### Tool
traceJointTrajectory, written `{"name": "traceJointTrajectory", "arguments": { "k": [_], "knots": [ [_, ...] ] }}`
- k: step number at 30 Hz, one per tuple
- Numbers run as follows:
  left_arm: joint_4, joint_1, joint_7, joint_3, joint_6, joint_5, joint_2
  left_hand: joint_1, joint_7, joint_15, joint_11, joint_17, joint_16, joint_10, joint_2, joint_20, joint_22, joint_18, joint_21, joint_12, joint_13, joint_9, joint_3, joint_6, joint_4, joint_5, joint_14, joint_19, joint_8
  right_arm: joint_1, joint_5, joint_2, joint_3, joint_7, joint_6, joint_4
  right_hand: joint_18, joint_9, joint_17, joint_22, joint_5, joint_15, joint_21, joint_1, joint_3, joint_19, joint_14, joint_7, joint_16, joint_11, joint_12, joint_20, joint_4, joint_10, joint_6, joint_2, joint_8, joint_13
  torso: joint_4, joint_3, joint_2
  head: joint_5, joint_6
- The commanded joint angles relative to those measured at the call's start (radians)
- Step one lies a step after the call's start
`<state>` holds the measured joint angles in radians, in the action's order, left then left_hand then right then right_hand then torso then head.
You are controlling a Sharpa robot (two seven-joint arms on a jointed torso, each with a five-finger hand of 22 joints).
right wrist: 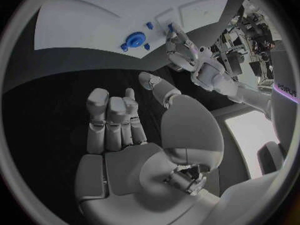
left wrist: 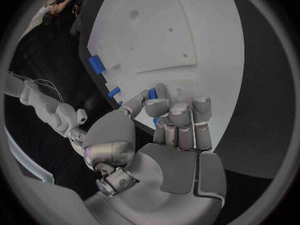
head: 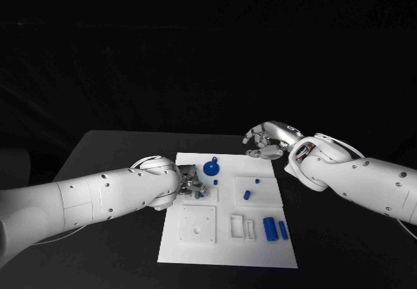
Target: Assemble the parts on the task board
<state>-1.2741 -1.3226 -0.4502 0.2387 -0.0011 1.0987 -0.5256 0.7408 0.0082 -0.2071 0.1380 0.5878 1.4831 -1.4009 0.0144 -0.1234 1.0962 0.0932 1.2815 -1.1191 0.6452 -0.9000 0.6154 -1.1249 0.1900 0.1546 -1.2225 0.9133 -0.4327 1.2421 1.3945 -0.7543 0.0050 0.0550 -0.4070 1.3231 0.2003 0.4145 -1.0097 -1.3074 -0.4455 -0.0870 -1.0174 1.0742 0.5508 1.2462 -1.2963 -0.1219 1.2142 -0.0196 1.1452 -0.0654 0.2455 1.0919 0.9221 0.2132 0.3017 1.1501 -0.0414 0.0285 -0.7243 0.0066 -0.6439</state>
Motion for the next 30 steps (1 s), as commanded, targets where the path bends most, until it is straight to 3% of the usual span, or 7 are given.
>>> {"name": "traceJointTrajectory", "arguments": {
  "k": [1, 14, 16, 17, 20, 30],
  "knots": [
    [-0.007, 0.001, 0.017, 0.000, 0.018, -0.006, 0.006, -0.006, -0.051, -0.024, 0.011, 0.001, 0.000, 0.011, 0.004, -0.145, 0.000, 0.011, 0.000, -0.003, -0.001, 0.001, -0.005, -0.155, -0.001, -0.006, -0.017, -0.006, 0.004, 0.000, 0.006, 0.001, 0.000, 0.001, 0.013, 0.001, 0.061, 0.001, -0.002, -0.014, -0.004, -0.007, 0.006, 0.001, -0.003, 0.001, -0.002, -0.008, -0.003, 0.003, 0.003, -0.006, -0.006, -0.005, -0.002, 0.007, 0.002, -0.001, 0.0000, 0.0005, 0.000, 0.000, 0.000],
    [0.001, 0.002, 0.018, -0.001, 0.005, -0.007, 0.004, -0.010, -0.051, -0.025, 0.012, 0.000, -0.001, 0.011, 0.010, -0.145, 0.000, 0.012, -0.002, -0.002, -0.002, 0.003, -0.012, -0.154, -0.008, -0.011, -0.016, -0.007, 0.004, 0.000, 0.006, 0.002, 0.000, 0.001, 0.013, -0.001, 0.061, 0.001, -0.002, -0.014, -0.005, -0.007, 0.006, 0.000, -0.004, 0.001, -0.002, -0.008, -0.003, 0.003, 0.003, -0.006, -0.006, -0.005, -0.002, 0.007, 0.002, -0.001, 0.0002, 0.0003, 0.000, -0.002, 0.002],
    [0.002, 0.002, 0.018, -0.001, 0.001, -0.001, 0.003, -0.013, -0.052, -0.027, 0.012, 0.000, -0.002, 0.011, 0.017, -0.145, -0.001, 0.014, -0.004, -0.002, -0.004, 0.004, -0.017, -0.153, -0.020, -0.061, -0.016, -0.007, 0.004, 0.000, 0.006, 0.002, 0.000, 0.001, 0.013, -0.001, 0.061, 0.001, -0.002, -0.014, -0.005, -0.007, 0.006, 0.000, -0.004, 0.001, -0.002, -0.008, -0.003, 0.003, 0.003, -0.006, -0.006, -0.005, -0.002, 0.007, 0.002, -0.001, 0.0011, 0.0002, 0.000, -0.002, 0.003],
    [0.002, 0.002, 0.018, -0.001, -0.002, -0.001, 0.002, -0.012, -0.052, -0.027, 0.012, 0.000, -0.002, 0.011, 0.019, -0.145, -0.001, 0.014, -0.005, -0.001, -0.004, 0.004, -0.018, -0.153, -0.024, -0.070, -0.016, -0.007, 0.004, 0.000, 0.006, 0.001, 0.000, 0.001, 0.013, -0.001, 0.061, 0.001, -0.002, -0.014, -0.005, -0.007, 0.006, 0.000, -0.004, 0.001, -0.002, -0.008, -0.003, 0.003, 0.003, -0.006, -0.006, -0.005, -0.002, 0.007, 0.002, -0.001, 0.0011, 0.0002, 0.000, -0.002, 0.003],
    [0.002, 0.002, 0.019, -0.001, -0.012, 0.003, -0.001, -0.027, -0.051, -0.028, 0.012, -0.001, -0.003, 0.012, 0.042, -0.145, -0.001, 0.014, -0.007, -0.001, -0.005, 0.005, -0.030, -0.152, -0.043, -0.105, -0.015, -0.008, 0.004, 0.000, 0.006, 0.001, 0.000, 0.001, 0.012, -0.001, 0.061, 0.001, -0.002, -0.014, -0.005, -0.007, 0.006, 0.000, -0.004, 0.001, -0.002, -0.008, -0.003, 0.003, 0.003, -0.006, -0.006, -0.005, -0.002, 0.007, 0.002, -0.001, 0.0009, 0.0005, 0.000, -0.003, 0.003],
    [0.005, 0.002, 0.022, -0.002, -0.030, 0.005, -0.007, -0.086, -0.051, -0.029, 0.011, 0.000, -0.004, 0.016, 0.106, -0.144, -0.001, 0.017, -0.011, 0.002, -0.007, 0.003, -0.083, -0.144, -0.080, -0.106, -0.007, -0.016, 0.006, 0.000, 0.006, 0.001, 0.000, 0.001, 0.012, -0.002, 0.061, 0.001, -0.002, -0.014, -0.005, -0.007, 0.006, -0.001, -0.005, 0.001, -0.002, -0.008, -0.003, 0.003, 0.003, -0.005, -0.006, -0.005, -0.003, 0.008, 0.002, -0.001, -0.0004, 0.0008, 0.000, -0.004, 0.006]
  ]
}}
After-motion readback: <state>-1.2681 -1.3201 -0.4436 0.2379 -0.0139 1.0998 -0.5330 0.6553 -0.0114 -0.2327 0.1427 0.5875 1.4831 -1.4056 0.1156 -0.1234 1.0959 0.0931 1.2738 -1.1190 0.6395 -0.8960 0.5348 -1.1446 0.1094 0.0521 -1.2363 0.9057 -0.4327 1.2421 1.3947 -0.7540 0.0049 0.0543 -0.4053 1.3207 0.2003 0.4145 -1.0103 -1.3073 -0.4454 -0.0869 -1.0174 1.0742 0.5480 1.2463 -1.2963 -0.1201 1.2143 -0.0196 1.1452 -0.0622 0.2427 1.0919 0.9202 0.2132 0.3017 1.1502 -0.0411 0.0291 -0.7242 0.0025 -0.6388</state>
